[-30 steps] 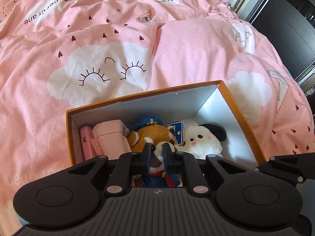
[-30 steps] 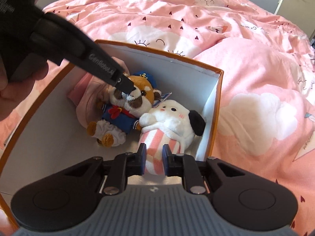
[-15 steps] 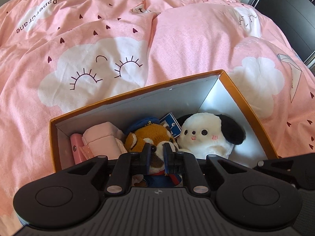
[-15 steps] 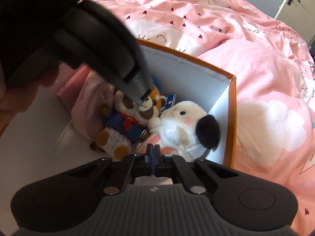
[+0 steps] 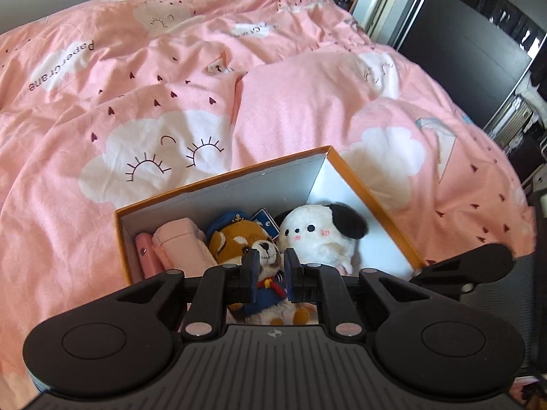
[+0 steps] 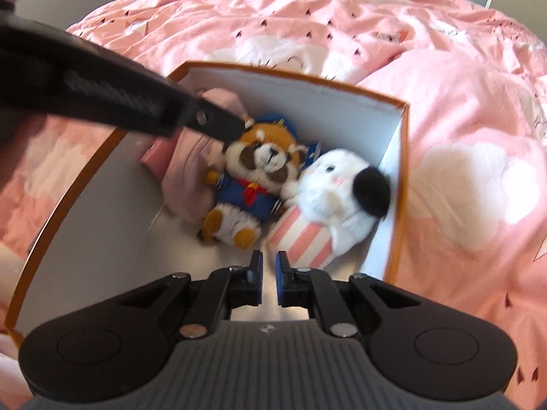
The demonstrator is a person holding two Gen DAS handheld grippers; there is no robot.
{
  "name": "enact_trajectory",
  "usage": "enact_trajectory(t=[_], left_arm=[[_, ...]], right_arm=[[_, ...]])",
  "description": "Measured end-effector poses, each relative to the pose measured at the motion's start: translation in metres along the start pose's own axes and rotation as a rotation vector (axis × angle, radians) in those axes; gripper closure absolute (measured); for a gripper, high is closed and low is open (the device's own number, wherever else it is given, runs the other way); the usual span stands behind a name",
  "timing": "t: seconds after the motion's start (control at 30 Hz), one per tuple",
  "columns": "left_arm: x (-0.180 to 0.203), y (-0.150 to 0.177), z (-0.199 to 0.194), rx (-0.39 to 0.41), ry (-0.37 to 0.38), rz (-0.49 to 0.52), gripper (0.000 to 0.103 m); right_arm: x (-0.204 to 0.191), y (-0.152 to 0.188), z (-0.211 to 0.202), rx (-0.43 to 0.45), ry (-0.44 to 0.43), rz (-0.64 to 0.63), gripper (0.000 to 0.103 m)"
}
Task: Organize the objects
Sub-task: 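Lift both open tools out of the box and move toward the card boxes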
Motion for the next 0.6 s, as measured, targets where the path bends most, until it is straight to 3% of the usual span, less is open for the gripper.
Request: enact_trajectory(t=[0.13,0.27,0.43,0.6], left_arm=[[-0.005,0.006,-0.030,0.060,-0.018,-0.057,0.085],[-0.016,0.014,-0.057,0.113,-0.067,-0.095,0.081],[-0.028,0.033,-0.079,0.141,-0.131,-0.121,0.081],[-0.030,0.053,-0.079,0.130,-0.123,-0.146,0.081]], right_arm=[[-0.015,0.016,0.014,-0.060,0.013,-0.025,0.094],[-0.017,0.017,0.027,-0.066,0.095,-0.036,0.094],[-0.009,0.012,0.032,-0.072,0.133,-0.003,0.103],[-0.005,0.015,0.039,-0.055,0.281,-0.067,0.103]])
Point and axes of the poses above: each gripper's, at about its wrist camera, not at the fingertips, and z roughly the way its jaws point, x to its right, y to its underside, the point moved 9 cm from there along z, roughly the way its jaws point, and after that the axes turned 12 degrees about y, right-handed, at the moved point
